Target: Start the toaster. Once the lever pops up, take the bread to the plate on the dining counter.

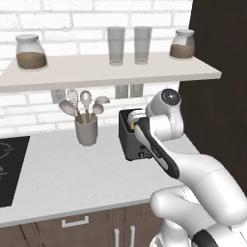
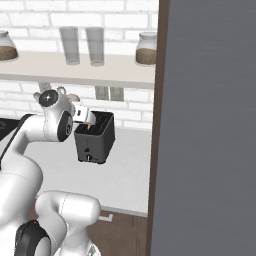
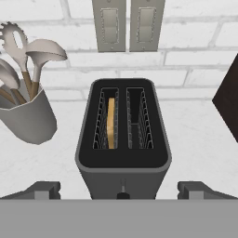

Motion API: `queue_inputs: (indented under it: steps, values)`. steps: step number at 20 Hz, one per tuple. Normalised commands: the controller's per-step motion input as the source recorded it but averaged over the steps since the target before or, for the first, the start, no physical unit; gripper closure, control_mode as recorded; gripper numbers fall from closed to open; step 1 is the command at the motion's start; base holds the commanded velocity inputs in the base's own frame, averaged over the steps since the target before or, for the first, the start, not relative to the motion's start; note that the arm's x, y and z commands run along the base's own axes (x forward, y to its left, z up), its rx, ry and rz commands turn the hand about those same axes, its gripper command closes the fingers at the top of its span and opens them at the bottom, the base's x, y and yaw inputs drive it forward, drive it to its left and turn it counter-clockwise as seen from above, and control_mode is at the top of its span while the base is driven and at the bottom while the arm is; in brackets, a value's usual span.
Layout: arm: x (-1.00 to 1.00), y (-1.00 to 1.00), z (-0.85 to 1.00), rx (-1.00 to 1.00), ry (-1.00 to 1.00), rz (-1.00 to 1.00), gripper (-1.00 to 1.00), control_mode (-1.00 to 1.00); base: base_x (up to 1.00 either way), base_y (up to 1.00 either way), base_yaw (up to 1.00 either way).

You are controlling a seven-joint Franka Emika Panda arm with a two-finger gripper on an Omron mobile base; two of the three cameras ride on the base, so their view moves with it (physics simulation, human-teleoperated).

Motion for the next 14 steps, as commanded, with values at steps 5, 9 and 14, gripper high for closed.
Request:
queue_inputs:
  steps: [5, 9, 14]
  values:
    - [0.00, 0.00, 0.00, 0.00, 0.00, 0.00, -1.00, -1.00, 0.00, 0.00, 0.00]
    - [0.00, 0.00, 0.00, 0.00, 0.00, 0.00, -1.00, -1.00, 0.00, 0.00, 0.00]
    - [0.00, 0.00, 0.00, 0.00, 0.00, 0.00, -1.00, -1.00, 0.00, 0.00, 0.00]
